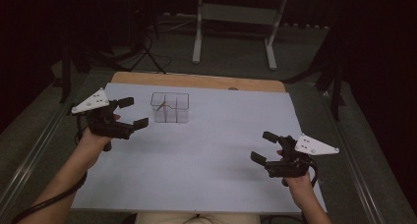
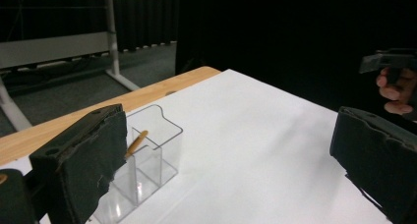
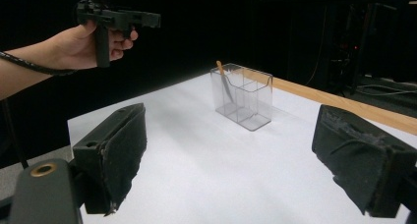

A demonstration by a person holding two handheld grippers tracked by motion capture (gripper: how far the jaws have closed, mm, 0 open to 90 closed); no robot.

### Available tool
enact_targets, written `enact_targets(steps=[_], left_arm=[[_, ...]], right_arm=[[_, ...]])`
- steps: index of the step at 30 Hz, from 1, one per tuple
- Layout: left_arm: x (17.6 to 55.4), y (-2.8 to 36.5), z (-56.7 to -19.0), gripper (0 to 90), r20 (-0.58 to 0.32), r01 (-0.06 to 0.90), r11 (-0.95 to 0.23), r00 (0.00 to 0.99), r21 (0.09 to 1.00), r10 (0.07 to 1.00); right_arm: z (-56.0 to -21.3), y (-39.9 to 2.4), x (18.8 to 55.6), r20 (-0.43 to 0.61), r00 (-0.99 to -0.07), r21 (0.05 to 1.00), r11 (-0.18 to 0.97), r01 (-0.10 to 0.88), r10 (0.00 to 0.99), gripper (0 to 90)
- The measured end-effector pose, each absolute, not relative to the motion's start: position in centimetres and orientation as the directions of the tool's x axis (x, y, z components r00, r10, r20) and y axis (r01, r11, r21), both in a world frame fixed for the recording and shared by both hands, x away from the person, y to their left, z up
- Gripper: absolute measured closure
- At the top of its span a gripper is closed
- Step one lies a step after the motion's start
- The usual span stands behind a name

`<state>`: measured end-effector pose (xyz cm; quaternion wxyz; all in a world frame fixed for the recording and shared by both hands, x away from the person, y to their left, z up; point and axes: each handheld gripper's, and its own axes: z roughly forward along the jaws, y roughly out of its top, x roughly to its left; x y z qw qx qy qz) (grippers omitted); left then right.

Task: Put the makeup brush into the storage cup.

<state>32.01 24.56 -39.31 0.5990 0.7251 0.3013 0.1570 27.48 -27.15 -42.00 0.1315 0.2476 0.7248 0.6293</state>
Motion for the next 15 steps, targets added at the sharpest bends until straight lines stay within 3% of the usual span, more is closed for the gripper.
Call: enact_targets(steps=[15], left_arm=[[29.8, 23.6, -40.8, 1.8, -0.108, 0.238, -0.139, 0.79, 0.961, 0.604]], right_arm=[[-42.2, -27.0, 27.5, 0.119, -0.845, 0.976, 0.096, 0.197, 0.521, 13.4]])
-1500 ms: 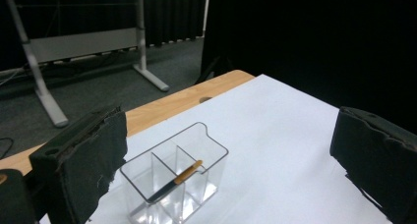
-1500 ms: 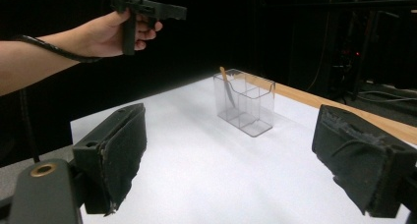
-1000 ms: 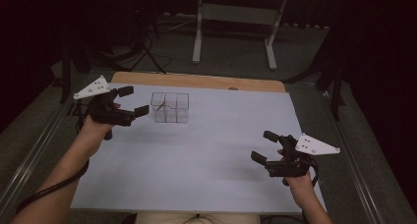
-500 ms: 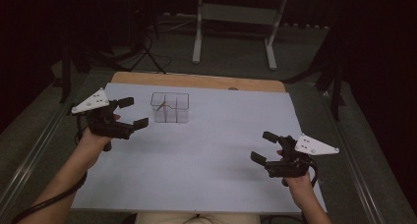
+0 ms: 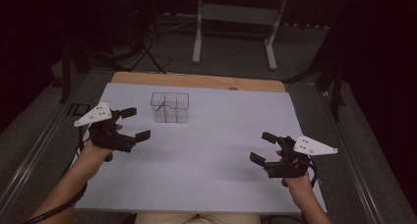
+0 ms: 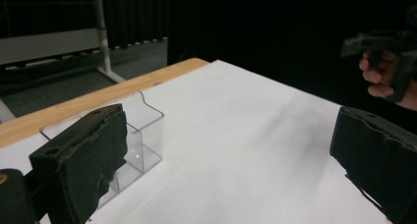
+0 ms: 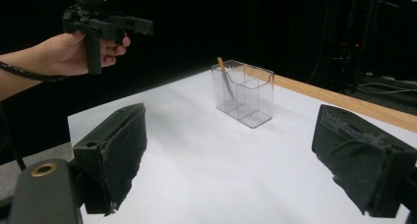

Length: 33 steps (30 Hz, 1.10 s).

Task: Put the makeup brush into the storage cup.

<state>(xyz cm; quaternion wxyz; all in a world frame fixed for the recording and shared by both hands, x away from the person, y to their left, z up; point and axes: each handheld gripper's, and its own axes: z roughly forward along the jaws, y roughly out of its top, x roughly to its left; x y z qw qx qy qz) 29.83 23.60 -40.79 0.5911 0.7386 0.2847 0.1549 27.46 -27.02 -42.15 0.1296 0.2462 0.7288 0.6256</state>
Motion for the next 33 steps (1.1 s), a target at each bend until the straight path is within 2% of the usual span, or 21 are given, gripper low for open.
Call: enact_targets(steps=[33], left_arm=[[26.5, 22.6, -46.3, 1.8, -0.09, 0.239, -0.187, 0.81, 0.953, 0.579]], right_arm=[[-43.0, -26.8, 27.4, 0.116, -0.847, 0.97, 0.126, 0.21, 0.518, 13.6]])
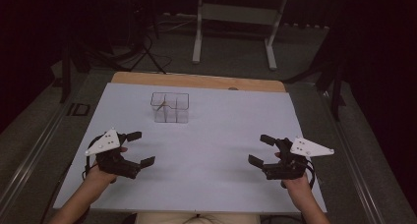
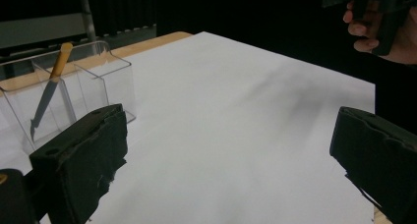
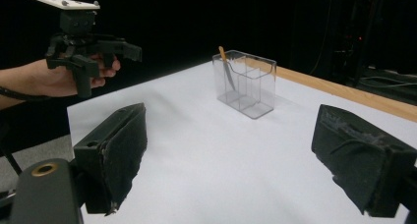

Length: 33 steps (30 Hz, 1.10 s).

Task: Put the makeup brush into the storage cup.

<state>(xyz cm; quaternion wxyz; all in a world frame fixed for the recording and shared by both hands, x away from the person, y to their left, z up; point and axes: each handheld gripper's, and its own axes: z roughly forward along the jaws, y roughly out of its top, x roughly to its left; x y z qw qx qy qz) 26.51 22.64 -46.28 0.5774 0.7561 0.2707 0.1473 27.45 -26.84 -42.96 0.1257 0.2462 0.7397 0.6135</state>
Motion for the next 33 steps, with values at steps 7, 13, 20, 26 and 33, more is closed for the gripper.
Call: enact_targets(steps=[7, 13, 20, 26, 33], left_arm=[[26.3, 22.8, -47.2, 1.8, -0.075, 0.23, -0.195, 0.807, 0.953, 0.586], [26.2, 22.8, -48.0, 1.8, -0.074, 0.232, -0.203, 0.812, 0.951, 0.579], [26.3, 22.6, -49.1, 1.8, -0.085, 0.247, -0.21, 0.813, 0.946, 0.576], [26.3, 22.5, -49.7, 1.8, -0.089, 0.254, -0.215, 0.814, 0.943, 0.574], [26.4, 22.5, -50.1, 1.8, -0.1, 0.269, -0.216, 0.812, 0.939, 0.575]], right_arm=[[-43.6, -26.6, 27.4, 0.114, -0.85, 0.965, 0.147, 0.218, 0.514, 13.5], [-44.4, -26.6, 27.6, 0.116, -0.853, 0.96, 0.161, 0.227, 0.509, 13.7], [-45.5, -26.7, 27.8, 0.119, -0.851, 0.952, 0.185, 0.244, 0.511, 13.9], [-46.0, -26.8, 28.0, 0.099, -0.853, 0.951, 0.204, 0.233, 0.513, 14.1], [-46.8, -27.0, 28.2, 0.09, -0.85, 0.946, 0.222, 0.235, 0.52, 14.2]])
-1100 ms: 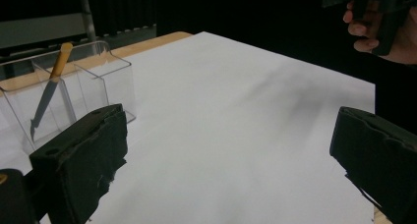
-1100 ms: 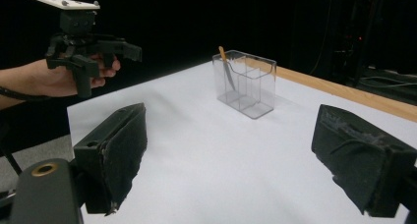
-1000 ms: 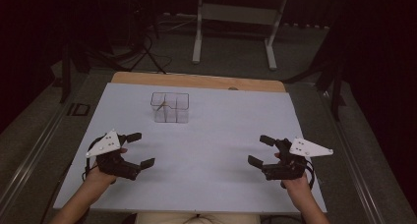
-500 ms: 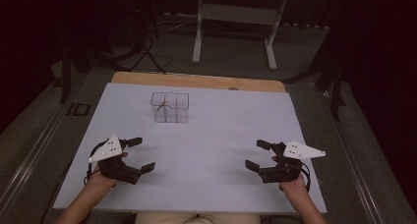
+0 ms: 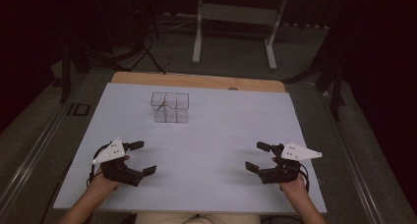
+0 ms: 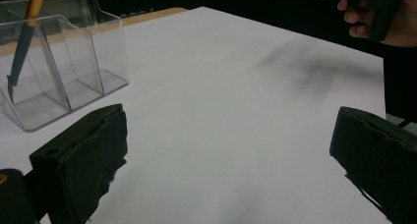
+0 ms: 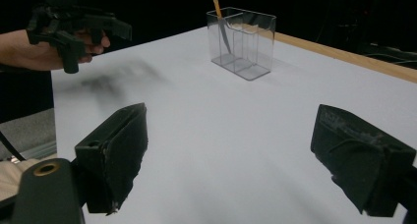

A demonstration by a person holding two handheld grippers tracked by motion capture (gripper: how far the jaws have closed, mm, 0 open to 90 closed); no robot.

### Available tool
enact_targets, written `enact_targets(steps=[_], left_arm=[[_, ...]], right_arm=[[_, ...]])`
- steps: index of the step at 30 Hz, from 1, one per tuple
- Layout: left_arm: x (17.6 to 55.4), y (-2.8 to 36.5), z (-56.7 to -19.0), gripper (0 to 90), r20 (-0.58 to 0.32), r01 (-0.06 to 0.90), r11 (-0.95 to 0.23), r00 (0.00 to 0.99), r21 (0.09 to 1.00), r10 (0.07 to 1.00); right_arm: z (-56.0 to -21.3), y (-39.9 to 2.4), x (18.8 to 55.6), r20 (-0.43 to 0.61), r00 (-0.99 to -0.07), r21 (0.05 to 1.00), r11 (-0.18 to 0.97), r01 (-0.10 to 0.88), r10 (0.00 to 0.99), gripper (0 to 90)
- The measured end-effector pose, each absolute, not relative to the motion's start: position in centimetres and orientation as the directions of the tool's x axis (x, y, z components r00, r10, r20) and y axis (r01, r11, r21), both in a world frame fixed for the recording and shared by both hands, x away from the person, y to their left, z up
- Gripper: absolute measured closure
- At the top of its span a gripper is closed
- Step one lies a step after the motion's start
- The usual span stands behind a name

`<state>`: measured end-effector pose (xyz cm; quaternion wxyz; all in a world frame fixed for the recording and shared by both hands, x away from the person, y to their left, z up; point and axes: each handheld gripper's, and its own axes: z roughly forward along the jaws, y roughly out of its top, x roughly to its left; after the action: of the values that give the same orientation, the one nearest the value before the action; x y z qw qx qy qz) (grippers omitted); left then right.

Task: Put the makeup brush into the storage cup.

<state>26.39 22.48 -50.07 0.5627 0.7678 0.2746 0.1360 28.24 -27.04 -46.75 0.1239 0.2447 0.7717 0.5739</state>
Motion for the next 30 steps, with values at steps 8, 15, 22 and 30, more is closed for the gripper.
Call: enact_targets(steps=[8, 15, 22, 30], left_arm=[[26.23, 22.33, -50.12, 1.8, -0.1, 0.265, -0.214, 0.815, 0.94, 0.571], [26.0, 22.29, -50.07, 1.8, -0.091, 0.256, -0.216, 0.816, 0.942, 0.572], [25.98, 22.12, -50.17, 1.8, -0.09, 0.258, -0.221, 0.817, 0.941, 0.569], [25.93, 22.19, -50.27, 1.8, -0.086, 0.256, -0.224, 0.815, 0.94, 0.573]], right_arm=[[-47.23, -27.33, 28.52, 0.088, -0.843, 0.944, 0.226, 0.241, 0.531, 14.2], [-47.53, -27.21, 28.66, 0.085, -0.85, 0.942, 0.237, 0.239, 0.52, 14.2], [-47.6, -27.19, 28.66, 0.083, -0.85, 0.94, 0.242, 0.24, 0.519, 14.2], [-47.6, -27.12, 28.65, 0.079, -0.852, 0.939, 0.248, 0.238, 0.517, 14.2]])
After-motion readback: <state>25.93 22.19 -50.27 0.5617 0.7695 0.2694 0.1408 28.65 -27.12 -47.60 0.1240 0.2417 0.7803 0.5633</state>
